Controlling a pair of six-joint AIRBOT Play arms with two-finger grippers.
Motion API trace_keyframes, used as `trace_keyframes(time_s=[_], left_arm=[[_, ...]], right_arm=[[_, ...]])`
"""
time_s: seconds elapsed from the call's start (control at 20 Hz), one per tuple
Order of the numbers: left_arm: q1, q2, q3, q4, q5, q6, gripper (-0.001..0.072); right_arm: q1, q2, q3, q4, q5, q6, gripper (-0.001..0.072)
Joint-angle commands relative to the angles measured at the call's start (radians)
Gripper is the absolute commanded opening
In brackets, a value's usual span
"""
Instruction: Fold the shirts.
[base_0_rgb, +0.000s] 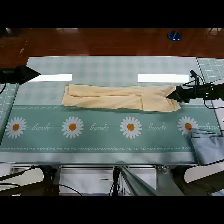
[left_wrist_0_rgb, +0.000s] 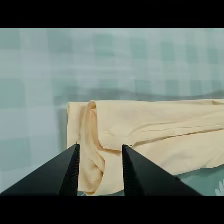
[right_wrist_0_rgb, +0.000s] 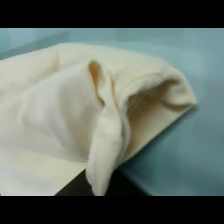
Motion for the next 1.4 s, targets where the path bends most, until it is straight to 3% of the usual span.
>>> trace_keyframes(time_s=[0.0,0.1,0.25,0.65,0.8,1.1,1.35], left_arm=[[-0.018,-0.001,0.000,-0.001,0.000,-0.002,0.0329],[-0.073,-0.001,0.000,-0.004,0.001,-0.009,0.0319],[-0.216,-0.001,0.000,-0.004,0.003,-0.063,0.0027],[-0.695,-0.066,0.000,-0.004,0.270,-0.280,0.0023],[-0.832,-0.151,0.003,-0.007,0.307,-0.358,0.0024],[-0.979,-0.295,0.011,-0.216,0.369,-0.372,0.0023],[-1.032,-0.346,0.047,-0.246,0.406,-0.373,0.0023]], right_arm=[[0.000,0.108,0.002,0.036,0.031,-0.007,0.0025],[0.001,0.202,0.002,0.021,0.062,0.037,0.0025],[0.001,0.328,0.002,0.004,0.097,0.131,0.0025],[0.001,0.515,0.002,0.003,0.167,0.215,0.0024],[0.001,0.556,0.002,0.003,0.185,0.229,0.0025],[0.002,0.598,0.002,-0.030,0.226,0.251,0.0024],[0.002,0.602,0.002,-0.032,0.229,0.250,0.0024]])
